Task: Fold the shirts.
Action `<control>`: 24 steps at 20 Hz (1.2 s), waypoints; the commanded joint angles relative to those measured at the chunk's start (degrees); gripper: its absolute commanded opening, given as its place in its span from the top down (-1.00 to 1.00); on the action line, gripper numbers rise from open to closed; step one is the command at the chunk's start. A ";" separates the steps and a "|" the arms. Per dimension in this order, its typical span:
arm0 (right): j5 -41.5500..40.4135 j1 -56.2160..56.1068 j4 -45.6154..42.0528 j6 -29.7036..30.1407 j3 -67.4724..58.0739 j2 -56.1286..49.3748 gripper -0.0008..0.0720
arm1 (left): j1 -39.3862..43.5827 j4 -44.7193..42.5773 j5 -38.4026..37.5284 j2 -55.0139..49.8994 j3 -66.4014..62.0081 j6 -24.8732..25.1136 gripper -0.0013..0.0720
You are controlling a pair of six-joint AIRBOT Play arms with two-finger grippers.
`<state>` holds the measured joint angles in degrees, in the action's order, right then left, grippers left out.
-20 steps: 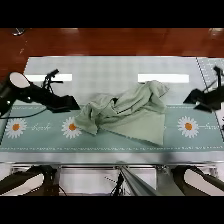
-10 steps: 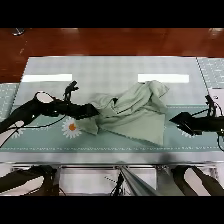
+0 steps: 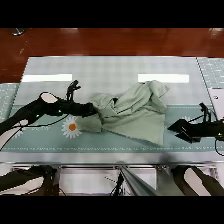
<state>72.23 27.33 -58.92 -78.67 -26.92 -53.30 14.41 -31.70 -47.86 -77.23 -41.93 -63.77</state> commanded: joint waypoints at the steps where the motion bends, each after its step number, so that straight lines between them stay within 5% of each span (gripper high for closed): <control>1: 1.20 -4.74 -1.09 -0.22 0.59 -4.02 -0.72 | 0.09 0.04 -0.83 -0.04 -0.26 0.11 0.89; 9: -10.08 -20.74 12.79 -0.13 -0.79 -15.58 -0.72 | 1.86 0.11 -1.81 -0.04 -0.26 0.07 0.89; 10: -10.80 -22.49 13.53 -0.11 -2.08 -16.79 -0.58 | 2.21 0.22 -1.66 -0.04 -0.26 0.04 0.89; 12: -10.91 -25.79 13.73 2.10 -6.54 -18.16 0.93 | 2.32 1.40 -1.88 0.09 -0.26 0.02 0.89; 14: -6.25 -27.04 14.73 3.32 -14.53 -18.14 0.92 | 1.44 3.26 -3.26 1.42 -1.46 0.04 0.89; 17: 6.64 -22.43 14.82 2.99 -42.62 -18.14 0.92 | -5.55 3.28 -9.42 8.00 -13.44 -1.99 0.89; 21: 10.93 -18.91 4.50 -5.88 -84.54 -17.92 0.92 | -15.47 3.17 -6.62 17.90 -38.10 -6.71 0.89; 24: 8.50 -18.93 2.38 -6.47 -97.37 -11.78 0.92 | -22.82 0.61 -6.84 23.15 -53.79 -9.94 0.89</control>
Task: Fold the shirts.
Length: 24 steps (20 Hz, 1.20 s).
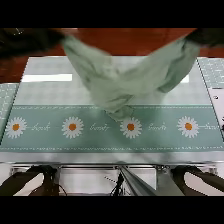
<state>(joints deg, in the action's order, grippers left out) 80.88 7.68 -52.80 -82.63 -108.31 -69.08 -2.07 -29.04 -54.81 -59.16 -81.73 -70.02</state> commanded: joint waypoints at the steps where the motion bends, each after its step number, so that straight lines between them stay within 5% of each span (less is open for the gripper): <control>1: -1.75 0.72 -4.79 -2.16 -15.82 7.67 0.92 | -8.39 -4.68 0.09 7.26 -17.51 -5.01 0.89; 6: -3.98 0.72 -16.20 -2.45 -15.82 23.78 0.92 | -14.47 -19.98 0.13 21.40 -21.55 -8.41 0.89; 13: 9.31 0.70 -19.80 -5.03 -15.82 31.21 0.92 | -15.67 -35.82 -2.58 32.26 -21.51 -13.09 0.89; 20: 13.14 0.72 -18.78 -5.42 3.82 30.91 0.92 | -15.65 -26.10 -16.79 25.22 -10.23 -13.49 0.89; 24: 3.23 0.72 -18.08 -2.38 24.35 28.85 0.92 | -13.62 -18.27 -12.44 17.49 4.37 -7.04 0.89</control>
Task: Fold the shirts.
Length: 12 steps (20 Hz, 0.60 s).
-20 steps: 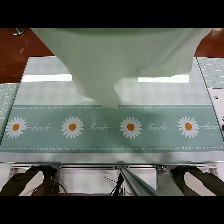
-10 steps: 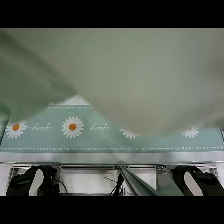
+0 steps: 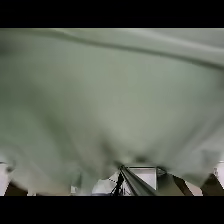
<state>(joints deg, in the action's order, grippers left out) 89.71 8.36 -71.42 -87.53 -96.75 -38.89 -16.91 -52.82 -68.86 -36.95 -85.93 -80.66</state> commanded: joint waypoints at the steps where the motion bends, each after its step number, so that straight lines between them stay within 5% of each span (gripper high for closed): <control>1: -8.02 0.04 0.48 4.07 16.65 -3.61 0.92 | 2.67 5.73 3.82 -7.67 11.67 3.52 0.89; 8: -28.81 0.04 8.52 6.43 17.20 -34.84 0.92 | 18.91 9.31 21.11 -34.67 13.35 4.37 0.89; 12: -27.54 0.04 12.85 2.43 4.50 -52.65 0.92 | 22.25 9.40 25.18 -46.25 6.67 3.26 0.89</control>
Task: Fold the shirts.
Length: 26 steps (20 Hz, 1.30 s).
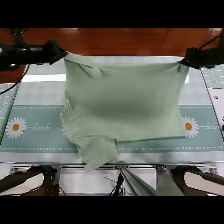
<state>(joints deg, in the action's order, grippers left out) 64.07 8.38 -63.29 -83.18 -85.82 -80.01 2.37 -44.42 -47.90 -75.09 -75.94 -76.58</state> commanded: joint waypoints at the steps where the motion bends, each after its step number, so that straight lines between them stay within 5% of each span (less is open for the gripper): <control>1: -1.42 0.02 7.32 -2.27 -8.98 -14.67 0.91 | 3.17 1.01 4.11 -9.86 -4.42 -2.49 0.89; 3: -1.44 0.17 10.36 -3.17 -12.22 -18.53 0.74 | 3.37 1.01 3.52 -11.58 -5.03 -5.55 0.71; 4: -1.11 0.57 10.47 -3.89 -13.22 -19.32 -0.02 | 3.19 0.90 1.49 -11.65 -5.03 -5.57 -0.23; 5: -0.24 1.40 10.38 -3.72 -13.84 -19.41 -0.81 | 2.51 0.31 -1.84 -11.58 -5.09 -5.35 -0.95; 7: 6.43 4.48 9.49 -2.29 -15.04 -18.84 -0.75 | -1.07 -8.17 -14.56 -11.52 -6.56 -1.64 -0.95; 9: 19.96 8.17 -0.42 -0.07 -14.86 -17.81 -0.75 | -7.28 -24.48 -29.66 -11.28 -6.86 -8.66 -0.95; 10: 26.91 9.46 -9.01 0.31 -13.84 -17.20 -0.74 | -10.67 -27.87 -36.11 -10.99 -5.79 -8.76 -0.95; 12: 26.03 13.88 -13.49 -5.90 -4.20 -11.89 -0.73 | -17.49 -26.82 -41.66 -7.89 1.18 -7.91 -0.95; 18: -1.60 16.15 3.91 -0.79 38.93 16.63 -0.73 | -29.07 -12.37 -31.47 10.93 38.36 -0.79 -0.95; 21: -3.02 16.09 13.66 4.85 49.40 26.45 -0.73 | -29.22 0.50 -28.55 14.21 49.31 5.03 -0.95; 26: -1.18 16.09 13.88 4.81 51.78 31.01 -0.73 | -20.70 1.86 -23.30 14.19 55.89 4.37 -0.95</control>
<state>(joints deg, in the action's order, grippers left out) 63.11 24.38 -51.90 -79.50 -36.88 -52.23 -21.78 -46.22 -74.65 -61.71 -24.80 -73.10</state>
